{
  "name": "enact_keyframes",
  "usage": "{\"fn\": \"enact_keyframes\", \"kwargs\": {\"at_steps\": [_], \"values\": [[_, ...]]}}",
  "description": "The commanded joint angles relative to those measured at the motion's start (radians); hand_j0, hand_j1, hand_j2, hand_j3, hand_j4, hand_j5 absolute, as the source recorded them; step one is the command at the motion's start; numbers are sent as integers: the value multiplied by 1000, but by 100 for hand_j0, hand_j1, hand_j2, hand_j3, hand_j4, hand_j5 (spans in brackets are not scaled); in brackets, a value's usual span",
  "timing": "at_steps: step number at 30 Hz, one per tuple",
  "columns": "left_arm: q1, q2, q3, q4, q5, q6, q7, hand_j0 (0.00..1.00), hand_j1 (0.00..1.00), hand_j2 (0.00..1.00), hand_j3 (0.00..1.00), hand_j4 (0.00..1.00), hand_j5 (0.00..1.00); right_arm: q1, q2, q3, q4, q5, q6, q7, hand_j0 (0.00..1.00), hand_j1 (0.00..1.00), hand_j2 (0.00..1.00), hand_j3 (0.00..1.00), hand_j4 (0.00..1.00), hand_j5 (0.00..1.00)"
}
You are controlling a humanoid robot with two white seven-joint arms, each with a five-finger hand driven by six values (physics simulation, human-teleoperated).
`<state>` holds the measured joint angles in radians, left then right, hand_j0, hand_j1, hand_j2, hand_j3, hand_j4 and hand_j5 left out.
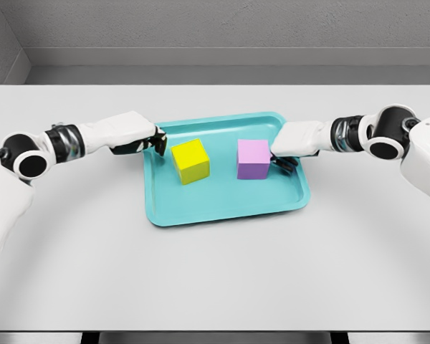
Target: Push two cubes
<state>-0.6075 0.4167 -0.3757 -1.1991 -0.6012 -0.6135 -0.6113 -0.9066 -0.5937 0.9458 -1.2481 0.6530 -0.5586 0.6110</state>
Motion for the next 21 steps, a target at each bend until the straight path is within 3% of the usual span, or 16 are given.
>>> {"fn": "enact_keyframes", "kwargs": {"at_steps": [1, 11, 21], "values": [[0, 2, -3, 1, 9, 3, 0, 35, 35, 35, 35, 35, 35, 2, 5, -1, 9, -3, 14, 0, 12, 12, 12, 12, 12, 12], [0, -42, -8, 62, -3, 3, 0, 35, 35, 35, 35, 35, 35, -2, 46, -1, 42, 0, 14, 0, 12, 12, 12, 12, 12, 12], [-6, -75, -6, 72, -2, 3, 0, 35, 35, 35, 35, 35, 35, -2, 63, 1, 41, 0, 14, 0, 12, 12, 12, 12, 12, 12]]}}
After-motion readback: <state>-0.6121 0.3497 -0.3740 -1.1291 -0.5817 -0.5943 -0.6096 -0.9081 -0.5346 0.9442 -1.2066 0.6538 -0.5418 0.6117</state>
